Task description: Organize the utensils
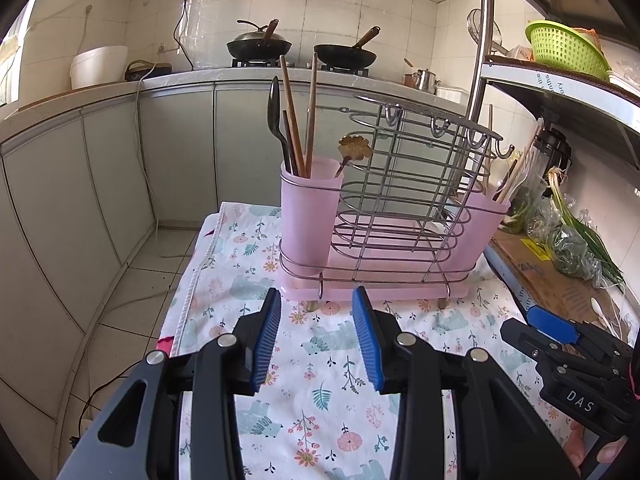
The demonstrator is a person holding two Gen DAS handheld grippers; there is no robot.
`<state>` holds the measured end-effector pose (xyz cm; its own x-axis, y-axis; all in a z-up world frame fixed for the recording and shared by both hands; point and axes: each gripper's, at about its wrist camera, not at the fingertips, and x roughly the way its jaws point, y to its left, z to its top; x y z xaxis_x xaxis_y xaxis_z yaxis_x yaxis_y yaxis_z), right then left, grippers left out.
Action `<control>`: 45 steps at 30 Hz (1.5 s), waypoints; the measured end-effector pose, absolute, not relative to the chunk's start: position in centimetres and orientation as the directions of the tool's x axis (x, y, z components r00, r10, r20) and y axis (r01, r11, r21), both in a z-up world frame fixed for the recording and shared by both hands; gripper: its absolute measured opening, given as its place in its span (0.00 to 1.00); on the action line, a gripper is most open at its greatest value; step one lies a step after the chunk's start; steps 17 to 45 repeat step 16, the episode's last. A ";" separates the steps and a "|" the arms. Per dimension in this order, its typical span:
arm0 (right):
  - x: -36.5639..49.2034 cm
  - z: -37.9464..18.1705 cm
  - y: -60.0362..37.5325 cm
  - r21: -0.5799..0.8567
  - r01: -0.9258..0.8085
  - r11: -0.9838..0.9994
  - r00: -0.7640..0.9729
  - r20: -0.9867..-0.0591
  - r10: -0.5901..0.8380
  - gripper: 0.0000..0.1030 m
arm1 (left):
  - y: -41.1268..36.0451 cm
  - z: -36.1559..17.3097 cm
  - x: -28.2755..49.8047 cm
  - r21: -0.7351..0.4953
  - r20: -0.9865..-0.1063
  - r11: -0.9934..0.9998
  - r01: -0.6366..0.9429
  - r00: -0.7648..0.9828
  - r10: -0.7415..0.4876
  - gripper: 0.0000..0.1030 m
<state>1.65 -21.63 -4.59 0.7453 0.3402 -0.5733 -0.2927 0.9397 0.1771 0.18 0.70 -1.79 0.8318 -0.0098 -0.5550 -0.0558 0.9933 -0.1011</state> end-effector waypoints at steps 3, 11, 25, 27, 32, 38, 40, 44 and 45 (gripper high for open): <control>1.7 -4.6 -21.6 0.177 -0.293 0.940 0.745 -0.574 0.340 0.51 | 0.8 -1.9 0.3 -0.100 -0.557 0.993 -0.055 0.831 -0.010 0.35; 1.8 -5.2 -21.5 0.177 -0.296 0.939 0.739 -0.581 0.342 0.51 | 1.0 -2.4 0.6 -0.102 -0.572 0.993 -0.052 0.820 -0.016 0.35; 2.1 -5.5 -21.6 0.176 -0.298 0.938 0.733 -0.588 0.343 0.51 | 1.1 -2.8 0.9 -0.101 -0.584 0.994 -0.047 0.811 -0.021 0.35; 2.1 -5.5 -21.6 0.176 -0.298 0.938 0.733 -0.588 0.343 0.51 | 1.1 -2.8 0.9 -0.101 -0.584 0.994 -0.047 0.811 -0.021 0.35; 2.1 -5.5 -21.6 0.176 -0.298 0.938 0.733 -0.588 0.343 0.51 | 1.1 -2.8 0.9 -0.101 -0.584 0.994 -0.047 0.811 -0.021 0.35; 2.1 -5.5 -21.6 0.176 -0.298 0.938 0.733 -0.588 0.343 0.51 | 1.1 -2.8 0.9 -0.101 -0.584 0.994 -0.047 0.811 -0.021 0.35; 2.1 -5.5 -21.6 0.176 -0.298 0.938 0.733 -0.588 0.343 0.51 | 1.1 -2.8 0.9 -0.101 -0.584 0.994 -0.047 0.811 -0.021 0.35; 2.1 -5.5 -21.6 0.176 -0.298 0.938 0.733 -0.588 0.343 0.51 | 1.1 -2.8 0.9 -0.101 -0.584 0.994 -0.047 0.811 -0.021 0.35; 2.1 -5.5 -21.6 0.176 -0.298 0.938 0.733 -0.588 0.343 0.51 | 1.1 -2.8 0.9 -0.101 -0.584 0.994 -0.047 0.811 -0.021 0.35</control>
